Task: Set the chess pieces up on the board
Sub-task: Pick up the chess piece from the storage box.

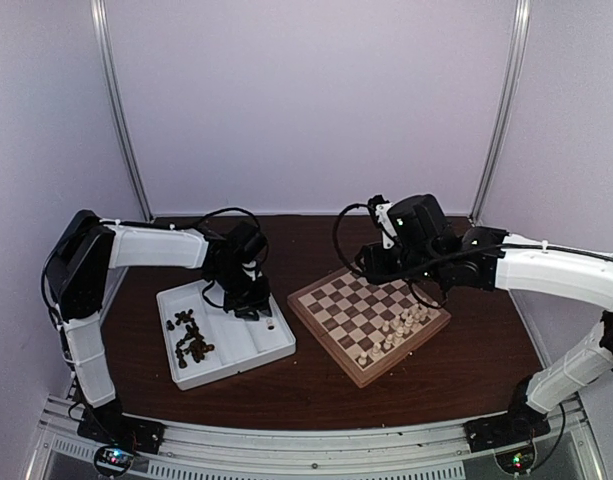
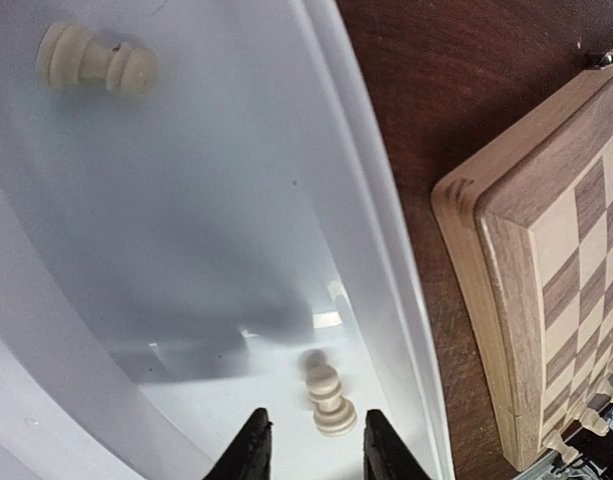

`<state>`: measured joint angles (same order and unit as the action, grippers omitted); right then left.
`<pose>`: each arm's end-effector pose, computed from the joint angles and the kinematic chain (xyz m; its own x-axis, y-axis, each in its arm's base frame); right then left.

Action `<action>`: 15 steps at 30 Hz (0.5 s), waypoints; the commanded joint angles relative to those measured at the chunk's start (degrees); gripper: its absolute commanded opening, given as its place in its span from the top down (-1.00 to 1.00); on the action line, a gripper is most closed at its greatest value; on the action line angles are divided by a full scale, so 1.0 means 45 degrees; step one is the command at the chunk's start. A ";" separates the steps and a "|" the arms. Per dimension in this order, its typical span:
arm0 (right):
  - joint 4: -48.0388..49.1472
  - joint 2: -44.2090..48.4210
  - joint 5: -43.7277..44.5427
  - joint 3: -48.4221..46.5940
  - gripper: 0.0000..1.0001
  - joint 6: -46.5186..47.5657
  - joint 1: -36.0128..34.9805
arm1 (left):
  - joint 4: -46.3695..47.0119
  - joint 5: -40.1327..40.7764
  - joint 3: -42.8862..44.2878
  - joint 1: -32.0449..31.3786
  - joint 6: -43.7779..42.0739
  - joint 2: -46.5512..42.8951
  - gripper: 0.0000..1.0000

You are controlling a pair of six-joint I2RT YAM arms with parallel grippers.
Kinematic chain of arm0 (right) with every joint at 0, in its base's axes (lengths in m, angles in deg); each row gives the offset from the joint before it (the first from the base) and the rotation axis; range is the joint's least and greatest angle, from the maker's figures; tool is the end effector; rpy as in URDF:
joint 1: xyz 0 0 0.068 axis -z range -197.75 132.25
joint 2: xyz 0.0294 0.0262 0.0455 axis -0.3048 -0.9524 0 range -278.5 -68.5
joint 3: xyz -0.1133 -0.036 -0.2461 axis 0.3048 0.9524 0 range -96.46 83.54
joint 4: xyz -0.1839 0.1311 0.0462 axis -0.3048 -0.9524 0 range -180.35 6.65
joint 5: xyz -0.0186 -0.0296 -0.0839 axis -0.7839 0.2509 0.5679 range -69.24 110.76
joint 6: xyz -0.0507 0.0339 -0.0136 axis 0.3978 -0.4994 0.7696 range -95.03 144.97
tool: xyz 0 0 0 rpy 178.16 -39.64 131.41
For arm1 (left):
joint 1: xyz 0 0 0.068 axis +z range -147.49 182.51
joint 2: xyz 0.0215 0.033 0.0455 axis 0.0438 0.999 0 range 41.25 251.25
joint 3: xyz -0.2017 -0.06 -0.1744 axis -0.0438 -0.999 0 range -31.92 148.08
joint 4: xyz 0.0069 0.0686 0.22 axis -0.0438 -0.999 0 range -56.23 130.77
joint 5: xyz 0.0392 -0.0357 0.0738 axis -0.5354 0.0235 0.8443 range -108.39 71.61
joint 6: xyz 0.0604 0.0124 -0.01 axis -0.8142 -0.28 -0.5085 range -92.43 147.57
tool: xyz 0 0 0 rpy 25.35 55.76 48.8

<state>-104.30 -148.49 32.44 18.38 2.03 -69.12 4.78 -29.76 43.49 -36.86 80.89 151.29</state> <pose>0.1897 0.2220 0.3073 -0.5943 -0.1322 -0.7933 -0.4679 0.8591 0.2073 0.2716 -0.2349 0.1773 -0.9749 -0.2170 -0.0490 -0.1831 0.9078 -0.3773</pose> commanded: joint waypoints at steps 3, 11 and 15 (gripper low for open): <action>0.0261 0.0086 0.0372 0.0051 0.06 0.0039 0.0068 | 0.1124 0.0235 -0.0701 -0.0173 0.0532 -0.1081 0.41; 0.0357 0.0069 0.0410 0.0100 0.06 0.0058 0.0070 | 0.0478 0.0108 -0.0764 -0.0210 0.0782 -0.0658 0.45; 0.0373 0.0040 0.0392 0.0090 0.06 0.0034 0.0072 | 0.0182 0.0259 -0.0387 -0.0391 0.1024 -0.0297 0.44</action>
<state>-104.10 -148.49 32.70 18.38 2.25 -69.12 6.51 -29.28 40.04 -37.63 83.87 148.10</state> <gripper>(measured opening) 0.469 0.275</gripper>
